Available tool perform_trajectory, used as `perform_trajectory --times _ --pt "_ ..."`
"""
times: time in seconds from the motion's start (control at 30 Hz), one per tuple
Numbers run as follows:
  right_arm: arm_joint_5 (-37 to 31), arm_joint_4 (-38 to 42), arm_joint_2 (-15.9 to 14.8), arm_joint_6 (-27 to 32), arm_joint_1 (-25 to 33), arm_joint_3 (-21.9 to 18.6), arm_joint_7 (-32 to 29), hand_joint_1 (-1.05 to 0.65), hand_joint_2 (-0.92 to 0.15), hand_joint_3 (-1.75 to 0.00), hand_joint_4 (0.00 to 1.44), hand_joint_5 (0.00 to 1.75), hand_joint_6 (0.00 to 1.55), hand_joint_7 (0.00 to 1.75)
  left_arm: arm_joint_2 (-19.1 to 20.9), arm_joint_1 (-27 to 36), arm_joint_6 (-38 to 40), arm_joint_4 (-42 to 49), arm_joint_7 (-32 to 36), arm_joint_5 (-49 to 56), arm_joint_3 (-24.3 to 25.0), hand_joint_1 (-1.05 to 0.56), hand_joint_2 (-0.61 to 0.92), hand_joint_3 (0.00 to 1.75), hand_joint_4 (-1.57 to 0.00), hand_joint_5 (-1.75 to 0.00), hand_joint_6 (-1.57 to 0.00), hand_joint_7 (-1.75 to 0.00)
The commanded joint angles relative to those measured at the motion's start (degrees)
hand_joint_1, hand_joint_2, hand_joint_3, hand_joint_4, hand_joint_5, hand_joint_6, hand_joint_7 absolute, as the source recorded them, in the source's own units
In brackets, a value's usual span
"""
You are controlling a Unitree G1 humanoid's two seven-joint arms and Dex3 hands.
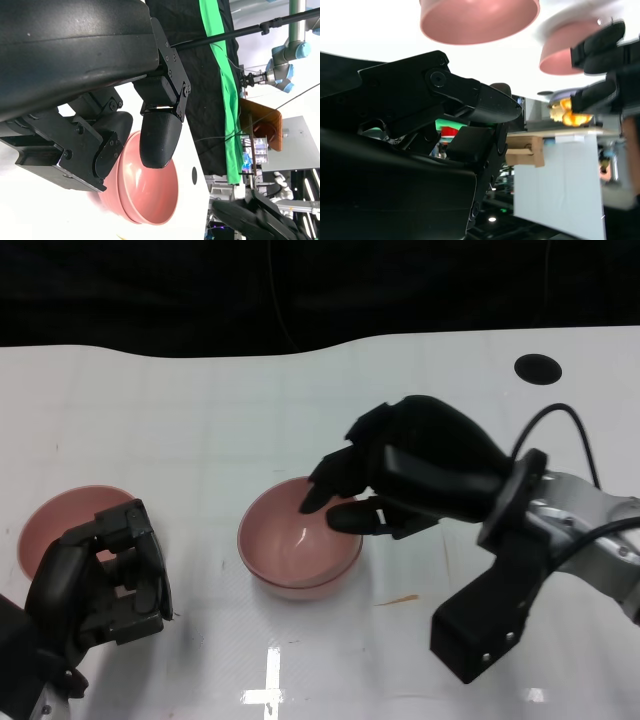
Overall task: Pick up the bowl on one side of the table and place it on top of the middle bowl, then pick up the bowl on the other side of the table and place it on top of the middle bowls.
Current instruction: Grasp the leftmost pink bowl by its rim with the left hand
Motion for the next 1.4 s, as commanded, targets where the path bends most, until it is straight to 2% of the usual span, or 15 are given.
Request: perform_trajectory --times 0.03,0.27,0.4,0.5,0.6,0.7,0.8,0.97,1.0,1.03,1.1,1.2,1.27,1.33,1.4 --pt "3.8 -1.0 -1.8 -2.1 2.8 -3.0 1.4 -0.81 -0.92 -0.78 0.93 1.09 0.90 0.53 0.8 0.8 0.0 -0.5 0.0 -0.2 0.4 0.24 0.64 1.39 -1.07 -1.75 -0.81 -1.75" --pt "11.1 -1.9 -3.3 -3.8 9.2 -8.8 5.0 -0.76 -0.92 -0.70 0.91 1.02 0.86 0.53 0.7 0.2 -1.9 1.0 -0.9 -0.4 0.5 0.24 0.64 1.39 -1.09 -1.75 -0.82 -1.75" --pt "17.9 -2.1 -3.9 -4.6 13.0 -12.6 8.6 -0.74 -0.92 -0.61 0.95 0.83 0.89 0.31 0.8 0.5 -1.7 0.4 -1.0 -0.5 0.5 0.26 0.64 1.41 -1.08 -1.75 -0.82 -1.75" --pt "24.0 -0.6 -4.1 -6.4 16.5 -15.9 11.0 -0.66 -0.92 -0.48 0.92 0.97 0.96 0.17 0.9 0.4 -1.3 0.3 -1.3 -0.7 0.5 0.27 0.62 1.42 -1.07 -1.75 -0.82 -1.75" --pt "27.0 0.8 -4.0 -7.8 18.1 -17.9 12.8 -0.63 -0.92 -0.44 0.90 1.04 0.98 0.13 1.0 0.2 -1.1 0.5 -1.2 -0.9 0.6 0.26 0.61 1.43 -1.07 -1.75 -0.82 -1.75" --pt "30.7 3.7 -3.7 -9.6 20.0 -20.3 14.5 -0.55 -0.92 -0.34 0.90 0.91 1.00 0.09 1.1 0.2 -0.5 0.2 -0.6 -0.6 0.6 0.26 0.58 1.46 -1.09 -1.75 -0.84 -1.75" --pt "33.5 6.0 -3.4 -10.6 21.8 -22.3 15.9 -0.36 -0.92 -0.25 0.96 0.71 1.03 0.06 1.4 0.4 -0.4 -0.4 -0.2 -0.1 0.6 0.24 0.57 1.46 -1.08 -1.75 -0.83 -1.75" --pt "38.4 10.6 -1.8 -13.5 22.2 -24.7 19.5 -0.16 -0.92 -0.24 1.04 0.61 1.08 0.04 1.9 0.6 0.5 -1.1 0.0 0.2 0.6 0.25 0.59 1.42 -1.05 -1.75 -0.80 -1.75" --pt "38.5 11.0 -1.9 -13.5 22.3 -25.0 20.0 -0.15 -0.92 -0.24 1.04 0.60 1.08 0.04 1.8 0.5 0.3 -0.9 -0.4 -0.5 0.9 0.25 0.59 1.42 -1.04 -1.75 -0.80 -1.75" --pt "38.6 11.3 -1.8 -13.6 22.4 -25.4 20.5 -0.14 -0.91 -0.29 1.02 0.75 1.13 0.05 1.7 0.4 0.2 -0.8 -0.7 -1.1 1.2 0.28 0.61 1.43 -1.05 -1.75 -0.80 -1.75" --pt "38.3 11.7 -1.8 -13.7 22.5 -26.1 21.1 -0.13 -0.91 -0.31 0.98 0.87 1.16 0.05 1.4 0.4 0.2 -0.8 -0.9 -1.9 1.5 0.29 0.62 1.43 -1.05 -1.75 -0.80 -1.75" --pt "37.9 12.4 -2.1 -14.6 22.5 -26.8 21.9 -0.11 -0.89 -0.42 0.96 1.16 1.26 0.13 0.7 0.6 -0.2 -0.7 -1.0 -2.6 1.6 0.28 0.67 1.36 -1.06 -1.75 -0.80 -1.75" --pt "37.7 13.0 -2.1 -15.4 22.2 -27.1 22.1 -0.10 -0.79 -0.65 0.95 1.33 1.15 0.50 0.7 0.8 -0.8 -0.6 -0.9 -2.4 1.5 0.27 0.69 1.33 -1.05 -1.75 -0.79 -1.75" --pt "37.1 13.6 -1.9 -16.0 22.0 -27.5 21.9 -0.10 -0.73 -0.75 0.94 1.40 1.04 0.77 0.8 0.7 -1.2 -0.3 -1.1 -2.2 1.5 0.26 0.69 1.32 -1.05 -1.75 -0.79 -1.75" --pt "36.1 14.2 -1.4 -16.7 21.7 -27.7 21.3 -0.11 -0.65 -0.93 0.91 1.57 0.93 1.07 0.9 0.6 -2.1 0.2 -1.7 -2.4 1.5 0.26 0.69 1.32 -1.06 -1.75 -0.79 -1.75"
